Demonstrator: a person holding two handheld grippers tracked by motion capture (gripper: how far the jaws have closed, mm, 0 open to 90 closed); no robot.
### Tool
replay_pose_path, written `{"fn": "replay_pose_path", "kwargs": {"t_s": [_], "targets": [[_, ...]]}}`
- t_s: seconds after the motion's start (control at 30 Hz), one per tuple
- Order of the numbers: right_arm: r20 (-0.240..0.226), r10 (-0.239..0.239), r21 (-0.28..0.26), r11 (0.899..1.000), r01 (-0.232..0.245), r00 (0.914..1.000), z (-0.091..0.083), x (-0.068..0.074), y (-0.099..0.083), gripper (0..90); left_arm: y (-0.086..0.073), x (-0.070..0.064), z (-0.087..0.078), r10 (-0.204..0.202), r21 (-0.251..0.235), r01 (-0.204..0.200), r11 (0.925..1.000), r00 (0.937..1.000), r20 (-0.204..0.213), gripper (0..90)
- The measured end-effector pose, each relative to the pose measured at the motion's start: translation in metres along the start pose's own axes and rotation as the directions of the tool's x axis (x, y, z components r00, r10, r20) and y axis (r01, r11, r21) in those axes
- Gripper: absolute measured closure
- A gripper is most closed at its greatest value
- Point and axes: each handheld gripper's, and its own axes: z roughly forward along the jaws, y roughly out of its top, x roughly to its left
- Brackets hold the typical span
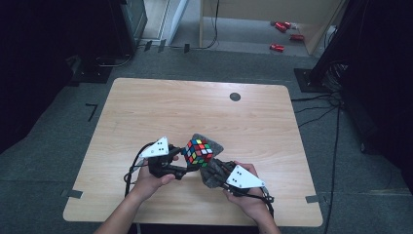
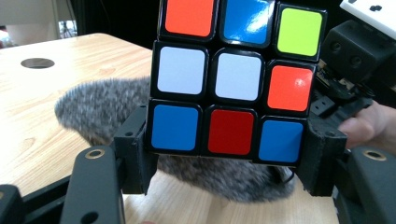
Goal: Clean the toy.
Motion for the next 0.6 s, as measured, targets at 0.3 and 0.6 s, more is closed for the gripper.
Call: {"fn": "replay_pose_path", "kwargs": {"t_s": [0.3,0.6], "targets": [[-0.037,-0.038,0.028,0.999,0.039,0.9986,0.003,0.006,-0.003,69.5,0.000,0.001,-0.001,-0.017,-0.005,0.017,0.9998,0.9997,-0.015,34.5],[0.001,-0.045,0.007,0.999,0.045,0.9990,-0.004,-0.002,0.001,69.4,-0.001,0.001,0.000,-0.002,0.025,0.003,0.9997,0.9994,-0.034,34.5]]}}
